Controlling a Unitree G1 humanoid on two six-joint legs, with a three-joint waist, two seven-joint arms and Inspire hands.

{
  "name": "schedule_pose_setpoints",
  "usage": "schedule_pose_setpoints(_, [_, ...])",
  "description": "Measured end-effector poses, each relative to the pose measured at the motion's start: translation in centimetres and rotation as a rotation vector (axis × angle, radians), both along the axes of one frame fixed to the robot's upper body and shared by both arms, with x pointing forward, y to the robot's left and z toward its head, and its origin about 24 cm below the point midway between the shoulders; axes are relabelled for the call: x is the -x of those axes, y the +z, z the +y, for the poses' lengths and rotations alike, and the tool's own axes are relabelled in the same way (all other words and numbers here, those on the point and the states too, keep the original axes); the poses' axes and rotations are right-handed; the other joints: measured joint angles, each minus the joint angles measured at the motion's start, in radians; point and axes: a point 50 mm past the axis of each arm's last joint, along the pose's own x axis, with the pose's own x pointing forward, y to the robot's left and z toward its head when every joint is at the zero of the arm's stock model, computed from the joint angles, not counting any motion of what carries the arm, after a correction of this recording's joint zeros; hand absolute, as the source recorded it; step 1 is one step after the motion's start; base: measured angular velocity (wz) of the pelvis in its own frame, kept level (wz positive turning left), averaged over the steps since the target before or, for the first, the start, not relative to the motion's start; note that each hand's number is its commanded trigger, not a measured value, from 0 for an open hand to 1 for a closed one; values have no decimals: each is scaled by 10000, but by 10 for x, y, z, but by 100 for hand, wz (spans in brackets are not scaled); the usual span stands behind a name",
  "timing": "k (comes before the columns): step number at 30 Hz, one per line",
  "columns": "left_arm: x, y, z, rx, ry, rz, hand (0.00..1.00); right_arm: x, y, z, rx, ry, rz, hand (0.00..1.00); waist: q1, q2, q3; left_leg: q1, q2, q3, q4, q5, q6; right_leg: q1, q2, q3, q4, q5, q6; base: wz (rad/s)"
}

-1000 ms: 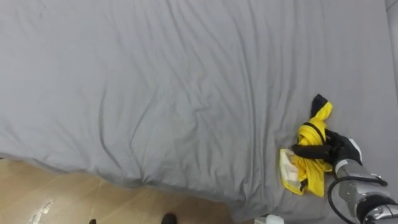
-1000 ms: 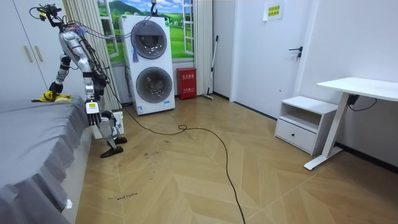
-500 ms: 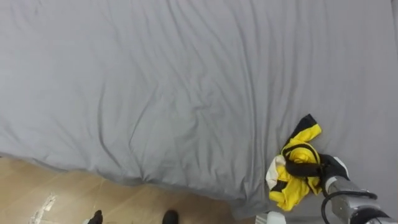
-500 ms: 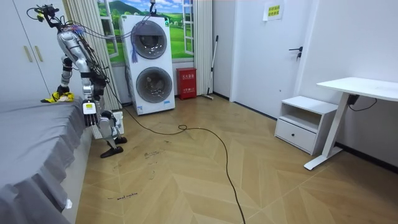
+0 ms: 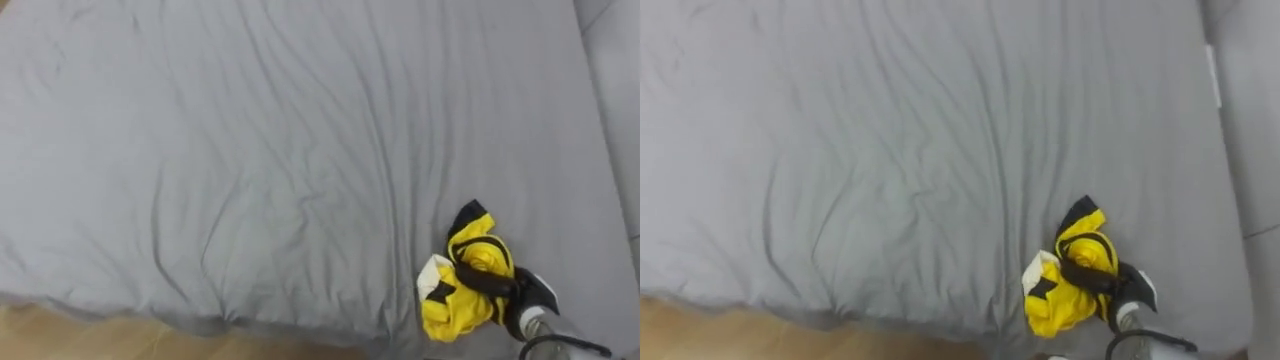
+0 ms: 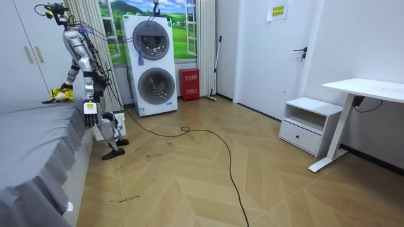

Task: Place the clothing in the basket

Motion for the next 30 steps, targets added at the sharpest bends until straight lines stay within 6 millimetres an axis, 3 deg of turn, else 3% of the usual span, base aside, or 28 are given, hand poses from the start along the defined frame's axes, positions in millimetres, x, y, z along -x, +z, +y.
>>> schedule_pose_setpoints(2, [6, 0, 1, -5, 67, 71, 0, -2, 7, 4, -14, 238, -477, 100, -266, -50, -30, 443, 32, 296, -13, -20, 15, 275, 0, 303, -8, -22, 35, -46])
schedule_pose_setpoints(4, [7, -1, 0, 23, 90, 147, 0, -4, 14, 6, -150, 363, -877, 100, -560, -100, -125, 822, 53, 722, -18, -136, 33, 548, 60, 721, -146, -121, 80, -46])
schedule_pose_setpoints(7, [4, -2, -6, 79, -230, 210, 0, -7, 25, 4, -238, 250, -1407, 100, -1038, -123, -241, 1218, 139, 1029, -126, -183, 61, 699, 161, 1082, -108, -94, 86, -33])
schedule_pose_setpoints(10, [8, -4, -12, 321, -150, 561, 0, -13, 41, -7, -202, -305, -2196, 100, -1277, -75, -275, 1673, 217, 1494, -312, -193, 65, 898, 242, 1599, -131, 59, 94, -54])
schedule_pose_setpoints(14, [16, -6, -13, 338, -96, 995, 0, -11, 48, -22, -29, -1035, -2511, 100, -1554, -63, -249, 1936, 273, 1822, -346, -288, 51, 992, 362, 2027, -153, 110, 109, -32])
schedule_pose_setpoints(19, [23, -7, -11, 246, -190, 1290, 0, 7, 34, -29, 55, -1837, -1742, 100, -1848, 42, -115, 1994, 285, 2035, -383, -347, 44, 953, 430, 2304, -158, 128, 127, -13])
schedule_pose_setpoints(25, [31, -7, -8, 185, -37, 1412, 0, 35, 10, -40, -9, -2610, -459, 100, -2056, 44, -103, 2039, 339, 2205, -451, -413, -17, 929, 480, 2417, -187, 122, 112, -8])
schedule_pose_setpoints(30, [36, -6, -5, 200, 352, 1354, 0, 52, 9, -56, -170, -3745, -409, 100, -2099, 143, -123, 1941, 421, 2521, -444, -446, -63, 659, 507, 2724, -147, 139, 59, -19])
